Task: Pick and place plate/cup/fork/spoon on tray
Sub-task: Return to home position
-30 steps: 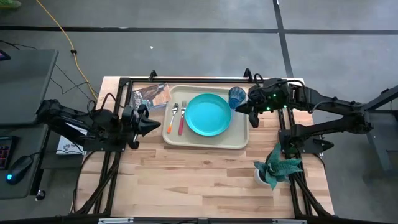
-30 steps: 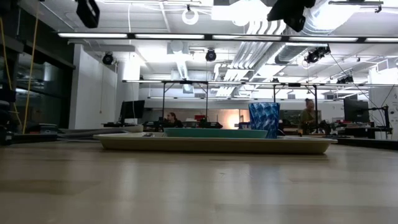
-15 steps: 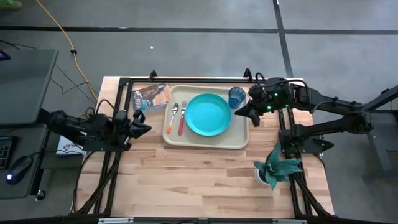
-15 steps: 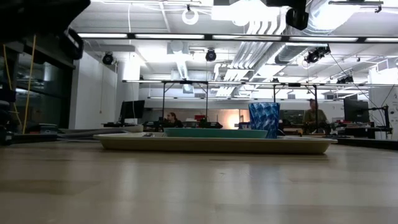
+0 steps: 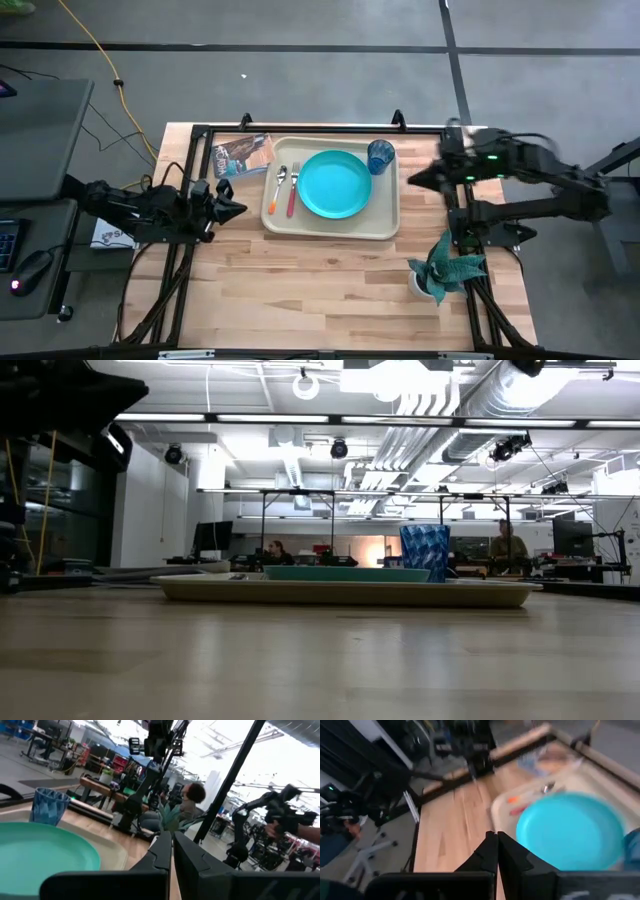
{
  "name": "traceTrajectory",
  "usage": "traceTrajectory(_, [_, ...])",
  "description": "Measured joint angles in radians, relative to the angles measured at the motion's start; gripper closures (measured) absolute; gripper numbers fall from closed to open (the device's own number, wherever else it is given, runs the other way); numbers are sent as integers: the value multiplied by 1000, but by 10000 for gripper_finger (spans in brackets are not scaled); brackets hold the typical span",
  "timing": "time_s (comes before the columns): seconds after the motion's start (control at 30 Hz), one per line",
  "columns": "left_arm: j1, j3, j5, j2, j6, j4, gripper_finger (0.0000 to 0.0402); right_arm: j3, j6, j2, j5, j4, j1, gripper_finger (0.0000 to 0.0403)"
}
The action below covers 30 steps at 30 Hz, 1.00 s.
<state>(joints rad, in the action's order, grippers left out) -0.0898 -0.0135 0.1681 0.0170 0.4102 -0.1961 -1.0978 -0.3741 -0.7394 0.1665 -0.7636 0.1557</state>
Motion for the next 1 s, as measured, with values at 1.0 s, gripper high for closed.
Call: traceTrajectory(1.0, [0, 0, 0, 9, -1, -2, 401, 1049, 116, 736, -19, 690, -46, 403])
